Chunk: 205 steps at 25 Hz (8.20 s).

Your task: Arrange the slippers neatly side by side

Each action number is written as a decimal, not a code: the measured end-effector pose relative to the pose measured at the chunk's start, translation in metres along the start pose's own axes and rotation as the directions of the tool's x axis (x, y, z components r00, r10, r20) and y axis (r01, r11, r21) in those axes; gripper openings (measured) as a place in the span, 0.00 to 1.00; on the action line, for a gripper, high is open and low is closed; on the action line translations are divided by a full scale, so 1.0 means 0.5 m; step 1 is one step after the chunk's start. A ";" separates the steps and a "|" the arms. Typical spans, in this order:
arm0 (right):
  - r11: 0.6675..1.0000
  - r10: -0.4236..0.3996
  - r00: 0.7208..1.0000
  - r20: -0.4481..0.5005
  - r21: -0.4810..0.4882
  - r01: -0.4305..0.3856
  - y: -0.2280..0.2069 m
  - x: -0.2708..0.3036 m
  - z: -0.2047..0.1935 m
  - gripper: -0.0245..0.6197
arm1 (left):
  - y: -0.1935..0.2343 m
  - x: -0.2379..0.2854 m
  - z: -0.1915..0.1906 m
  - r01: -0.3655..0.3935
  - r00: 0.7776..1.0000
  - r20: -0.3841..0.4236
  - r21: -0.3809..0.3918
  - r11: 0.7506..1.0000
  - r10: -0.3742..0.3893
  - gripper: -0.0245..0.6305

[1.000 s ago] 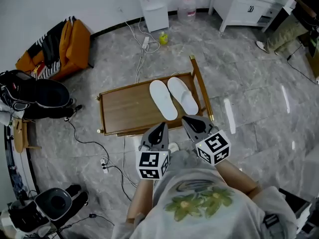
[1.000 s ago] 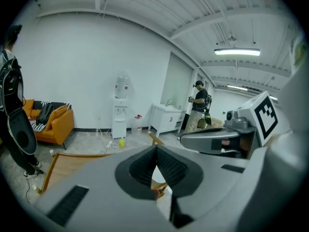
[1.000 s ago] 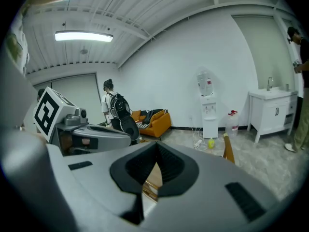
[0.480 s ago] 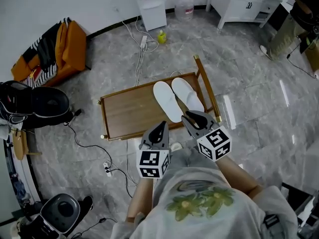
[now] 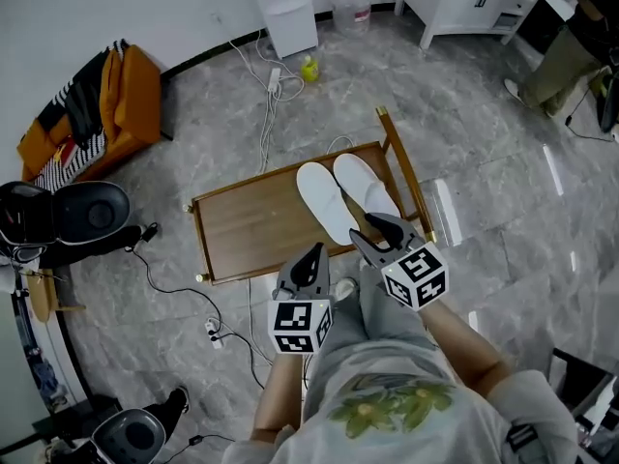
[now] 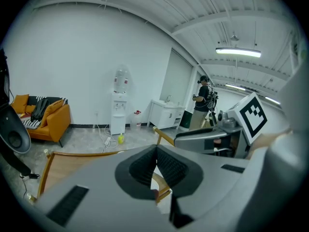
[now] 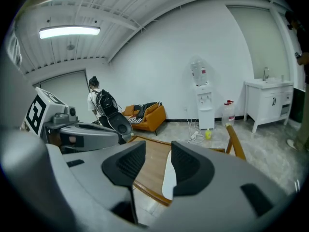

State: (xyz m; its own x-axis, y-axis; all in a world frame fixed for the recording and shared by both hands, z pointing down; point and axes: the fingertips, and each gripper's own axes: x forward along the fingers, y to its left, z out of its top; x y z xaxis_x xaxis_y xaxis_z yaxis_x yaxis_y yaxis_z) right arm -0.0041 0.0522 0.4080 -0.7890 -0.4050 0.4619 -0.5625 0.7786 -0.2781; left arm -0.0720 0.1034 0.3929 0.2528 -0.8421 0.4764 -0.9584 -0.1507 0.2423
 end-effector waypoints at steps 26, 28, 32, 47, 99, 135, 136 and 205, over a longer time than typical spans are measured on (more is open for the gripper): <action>0.997 0.002 0.982 -0.189 0.074 0.012 -0.129 0.224 -0.153 0.29 | 0.099 0.133 -0.104 -0.074 0.995 -0.079 -0.073 0.995 0.068 0.06; 0.996 -0.001 0.979 -0.204 0.088 0.020 -0.139 0.240 -0.170 0.29 | 0.100 0.143 -0.114 -0.071 0.994 -0.089 -0.066 0.995 0.065 0.06; 0.992 -0.024 0.975 -0.222 0.115 0.051 -0.162 0.264 -0.197 0.29 | 0.109 0.157 -0.127 -0.074 0.992 -0.102 -0.058 0.996 0.068 0.06; 0.986 -0.028 0.940 -0.341 0.144 0.082 -0.200 0.351 -0.292 0.30 | 0.112 0.188 -0.175 -0.057 0.986 -0.163 -0.055 0.997 0.047 0.06; 0.947 -0.210 0.925 -0.317 0.171 0.273 -0.246 0.319 -0.305 0.08 | 0.088 0.189 -0.191 0.001 0.981 -0.192 -0.015 1.000 -0.004 0.06; 0.958 -0.177 0.971 -0.163 0.197 0.208 -0.218 0.106 -0.118 0.21 | 0.084 0.161 -0.054 -0.012 0.991 -0.132 -0.017 1.000 0.010 0.06; 0.958 -0.178 0.970 -0.168 0.194 0.209 -0.219 0.102 -0.118 0.21 | 0.083 0.158 -0.048 -0.015 0.991 -0.130 -0.016 1.000 0.013 0.06; 0.916 -0.353 0.846 -0.400 0.036 0.399 -0.384 0.254 -0.272 0.11 | 0.136 0.302 -0.148 0.030 0.967 -0.251 -0.015 0.999 -0.033 0.06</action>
State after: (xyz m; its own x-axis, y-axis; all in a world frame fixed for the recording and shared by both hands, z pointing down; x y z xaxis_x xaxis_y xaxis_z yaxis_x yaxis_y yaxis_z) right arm 0.0370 -0.0835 0.6347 -0.3703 -0.4257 0.8257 -0.8390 0.5347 -0.1006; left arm -0.0894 0.0044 0.5438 0.3095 -0.6796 0.6651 -0.9482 -0.1683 0.2693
